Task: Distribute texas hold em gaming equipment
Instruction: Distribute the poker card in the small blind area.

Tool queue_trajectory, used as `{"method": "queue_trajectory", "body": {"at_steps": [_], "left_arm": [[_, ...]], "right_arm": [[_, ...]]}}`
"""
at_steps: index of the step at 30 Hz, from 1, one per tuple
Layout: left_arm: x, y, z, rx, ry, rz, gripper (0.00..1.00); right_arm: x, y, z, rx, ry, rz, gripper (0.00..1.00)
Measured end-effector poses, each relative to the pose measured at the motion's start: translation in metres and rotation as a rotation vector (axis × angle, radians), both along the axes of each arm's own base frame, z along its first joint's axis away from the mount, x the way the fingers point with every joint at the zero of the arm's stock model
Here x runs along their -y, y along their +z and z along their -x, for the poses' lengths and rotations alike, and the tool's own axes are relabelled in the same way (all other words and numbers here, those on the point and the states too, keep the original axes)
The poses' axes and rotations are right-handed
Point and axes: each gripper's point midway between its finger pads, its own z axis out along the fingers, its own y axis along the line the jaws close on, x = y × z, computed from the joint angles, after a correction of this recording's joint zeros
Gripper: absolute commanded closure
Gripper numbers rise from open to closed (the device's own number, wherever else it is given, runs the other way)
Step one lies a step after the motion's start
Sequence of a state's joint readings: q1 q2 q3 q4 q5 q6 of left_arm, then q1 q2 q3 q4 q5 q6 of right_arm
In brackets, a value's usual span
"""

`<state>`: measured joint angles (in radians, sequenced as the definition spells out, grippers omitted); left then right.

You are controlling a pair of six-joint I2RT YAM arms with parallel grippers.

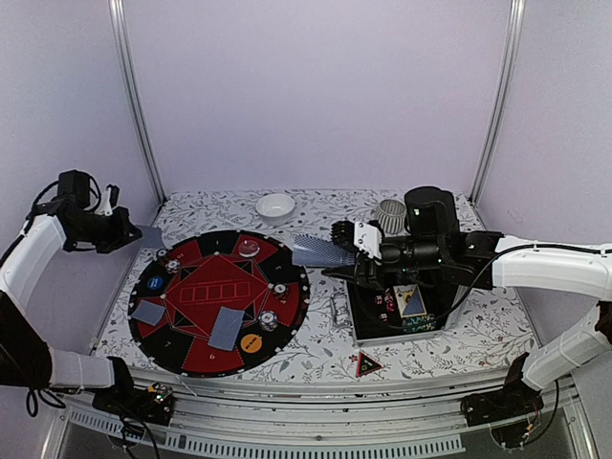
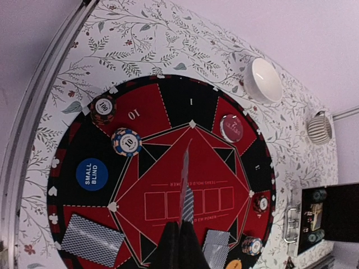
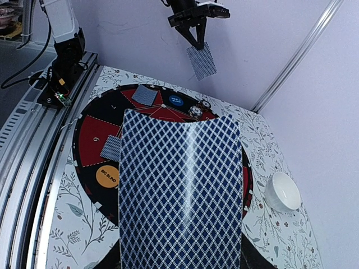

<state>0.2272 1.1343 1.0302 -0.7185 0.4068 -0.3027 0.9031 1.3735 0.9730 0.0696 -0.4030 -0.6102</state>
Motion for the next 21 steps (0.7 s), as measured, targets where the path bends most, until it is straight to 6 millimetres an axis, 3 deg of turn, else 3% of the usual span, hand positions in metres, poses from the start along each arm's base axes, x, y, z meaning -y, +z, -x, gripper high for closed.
{"method": "queue_trajectory", "body": {"at_steps": [7, 14, 18, 21], "left_arm": [[0.009, -0.027, 0.005, -0.162, -0.135, -0.100, 1.00], [0.015, -0.033, -0.009, -0.281, -0.184, -0.188, 1.00], [0.049, -0.050, -0.015, -0.351, -0.291, -0.239, 1.00], [0.086, -0.067, 0.000, -0.405, -0.392, -0.248, 1.00]], "right_arm": [[0.000, 0.000, 0.001, 0.000, 0.005, -0.001, 0.57], [0.000, 0.002, 0.003, -0.001, 0.018, -0.007, 0.57], [-0.001, 0.003, 0.004, -0.002, 0.022, -0.009, 0.57], [-0.001, 0.003, 0.004, -0.002, 0.023, -0.008, 0.57]]}}
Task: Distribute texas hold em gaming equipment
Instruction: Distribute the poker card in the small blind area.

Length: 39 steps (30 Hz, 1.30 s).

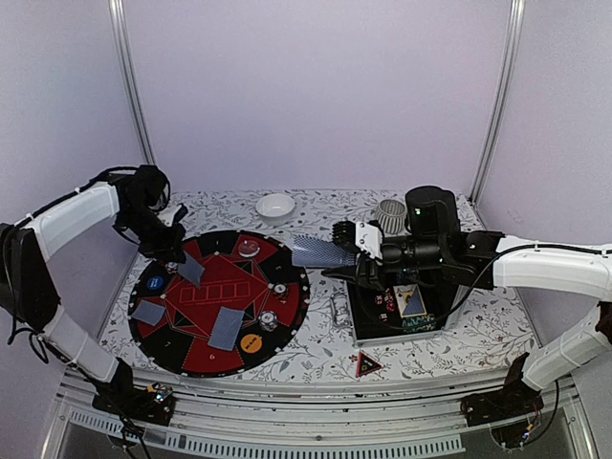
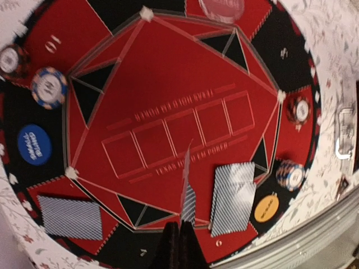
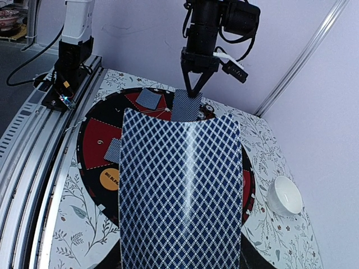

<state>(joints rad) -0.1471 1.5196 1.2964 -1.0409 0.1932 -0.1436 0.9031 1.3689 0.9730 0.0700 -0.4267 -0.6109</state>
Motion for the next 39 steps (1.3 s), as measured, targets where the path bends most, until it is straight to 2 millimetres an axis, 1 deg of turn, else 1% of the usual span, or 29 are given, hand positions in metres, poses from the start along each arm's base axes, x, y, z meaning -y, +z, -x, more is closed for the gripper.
{"method": "queue_trajectory", "body": {"at_steps": [1, 2, 4, 5, 7, 9, 11, 13, 15, 19, 24, 28, 31, 33, 39], "left_arm": [[0.010, -0.008, 0.010, -0.023, -0.022, 0.000, 1.00], [0.016, -0.017, 0.023, -0.055, -0.034, -0.010, 1.00], [0.020, -0.037, 0.054, -0.133, -0.036, -0.038, 1.00], [0.016, -0.047, 0.069, -0.175, -0.026, -0.061, 1.00], [0.001, -0.060, 0.092, -0.242, 0.016, -0.122, 1.00], [-0.013, -0.061, 0.101, -0.274, 0.056, -0.184, 1.00], [-0.023, -0.056, 0.098, -0.268, 0.089, -0.238, 1.00], [-0.031, -0.046, 0.089, -0.250, 0.112, -0.279, 1.00], [-0.037, -0.042, 0.079, -0.237, 0.130, -0.304, 1.00], [-0.049, -0.049, 0.078, -0.273, 0.156, -0.328, 1.00], [-0.063, -0.051, 0.075, -0.288, 0.199, -0.298, 1.00], [-0.062, -0.062, 0.076, -0.329, 0.194, -0.276, 1.00], [-0.057, -0.076, 0.075, -0.372, 0.176, -0.261, 1.00], [-0.056, -0.083, 0.074, -0.387, 0.170, -0.256, 1.00], [-0.059, -0.088, 0.074, -0.400, 0.176, -0.267, 1.00]], "right_arm": [[0.000, 0.000, 0.000, 0.000, 0.000, 0.000, 0.57], [0.000, 0.000, 0.000, 0.000, 0.000, 0.000, 0.57], [0.000, 0.000, 0.000, 0.002, 0.001, 0.000, 0.57], [0.000, 0.000, 0.000, 0.003, 0.002, 0.000, 0.57], [0.000, 0.000, 0.000, 0.003, 0.004, 0.000, 0.57], [0.000, 0.000, 0.001, 0.002, 0.006, -0.001, 0.57], [-0.001, 0.000, 0.002, 0.001, 0.012, -0.001, 0.57], [-0.001, 0.000, 0.003, 0.001, 0.017, -0.002, 0.57], [-0.001, 0.000, 0.003, 0.002, 0.019, -0.002, 0.57], [-0.001, 0.000, 0.003, 0.005, 0.019, -0.002, 0.57], [-0.001, 0.000, 0.003, 0.008, 0.020, -0.001, 0.57], [-0.001, 0.001, 0.003, 0.009, 0.023, -0.002, 0.57], [-0.001, 0.000, 0.003, 0.009, 0.024, -0.001, 0.57], [-0.001, 0.000, 0.003, 0.009, 0.024, -0.001, 0.57], [-0.001, 0.001, 0.003, 0.009, 0.024, -0.001, 0.57]]}}
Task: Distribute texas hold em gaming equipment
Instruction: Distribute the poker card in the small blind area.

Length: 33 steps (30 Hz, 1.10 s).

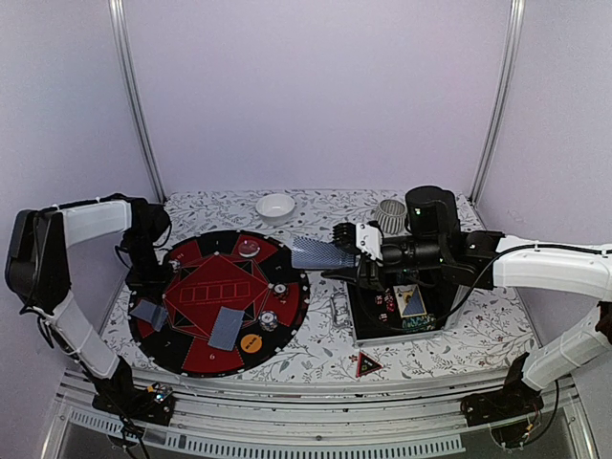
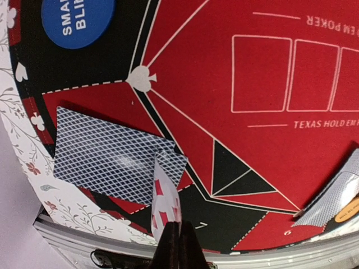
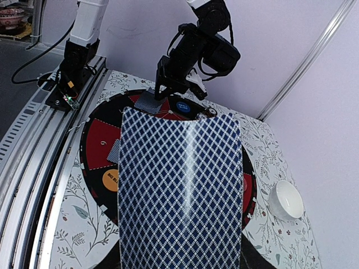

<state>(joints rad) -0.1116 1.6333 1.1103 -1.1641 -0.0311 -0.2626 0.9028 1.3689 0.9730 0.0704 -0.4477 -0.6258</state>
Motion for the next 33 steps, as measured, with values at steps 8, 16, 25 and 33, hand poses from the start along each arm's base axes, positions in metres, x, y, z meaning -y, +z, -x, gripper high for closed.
{"method": "queue_trajectory", "body": {"at_steps": [8, 16, 25, 33], "left_arm": [[-0.004, -0.012, 0.003, -0.055, 0.003, -0.025, 1.00], [-0.015, -0.003, -0.006, -0.020, 0.043, -0.038, 1.00], [-0.023, -0.005, -0.004, -0.038, 0.061, -0.070, 0.96], [-0.044, -0.007, 0.000, -0.059, 0.128, -0.133, 0.62]], "right_arm": [[0.000, 0.000, 0.000, 0.000, 0.000, 0.000, 0.57], [0.000, 0.001, 0.000, 0.002, 0.000, -0.001, 0.57], [0.000, 0.001, 0.000, 0.002, 0.000, 0.000, 0.57], [0.000, 0.001, 0.000, 0.003, 0.001, 0.000, 0.57]]}}
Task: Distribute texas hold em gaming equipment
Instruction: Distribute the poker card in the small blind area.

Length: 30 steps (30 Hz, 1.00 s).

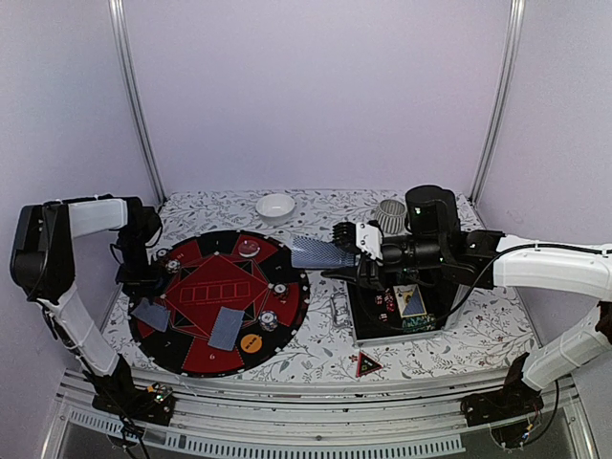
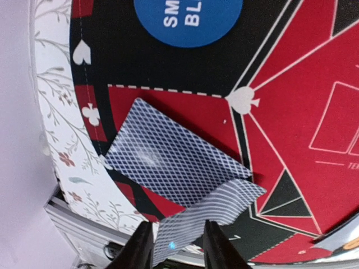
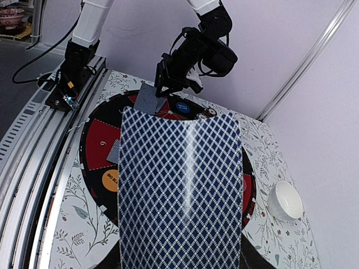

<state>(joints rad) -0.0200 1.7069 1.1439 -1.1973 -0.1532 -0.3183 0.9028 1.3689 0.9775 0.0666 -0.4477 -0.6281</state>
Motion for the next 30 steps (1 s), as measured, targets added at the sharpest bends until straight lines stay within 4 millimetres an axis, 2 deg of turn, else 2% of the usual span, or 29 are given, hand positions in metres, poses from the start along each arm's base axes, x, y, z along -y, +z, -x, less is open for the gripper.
{"method": "queue_trajectory", "body": {"at_steps": [7, 12, 15, 17, 19, 21, 24, 30], "left_arm": [[-0.010, 0.004, 0.002, -0.010, 0.022, -0.052, 0.56], [-0.011, 0.023, -0.017, 0.064, 0.013, -0.076, 0.55], [0.013, 0.030, -0.026, 0.120, -0.061, -0.045, 0.56], [0.042, 0.032, -0.024, 0.147, -0.145, -0.007, 0.55], [0.064, 0.026, -0.014, 0.142, -0.203, 0.028, 0.50], [0.074, 0.015, 0.000, 0.107, -0.227, 0.045, 0.50], [0.069, 0.001, 0.014, 0.056, -0.209, 0.025, 0.56], [0.060, -0.021, 0.015, 0.023, -0.188, -0.044, 0.71]], "right_arm": [[0.000, 0.001, 0.000, 0.001, 0.000, -0.001, 0.57], [-0.001, 0.004, 0.000, 0.004, 0.000, -0.004, 0.57], [-0.001, 0.004, 0.000, 0.003, 0.000, -0.004, 0.57], [-0.001, 0.004, 0.000, 0.003, 0.000, -0.005, 0.57], [-0.001, 0.004, 0.000, 0.002, 0.000, -0.005, 0.57], [-0.001, 0.005, 0.000, 0.000, 0.001, -0.006, 0.57], [-0.001, 0.006, 0.000, 0.001, 0.003, -0.008, 0.57], [-0.002, 0.010, -0.001, 0.003, 0.002, -0.015, 0.57]]}}
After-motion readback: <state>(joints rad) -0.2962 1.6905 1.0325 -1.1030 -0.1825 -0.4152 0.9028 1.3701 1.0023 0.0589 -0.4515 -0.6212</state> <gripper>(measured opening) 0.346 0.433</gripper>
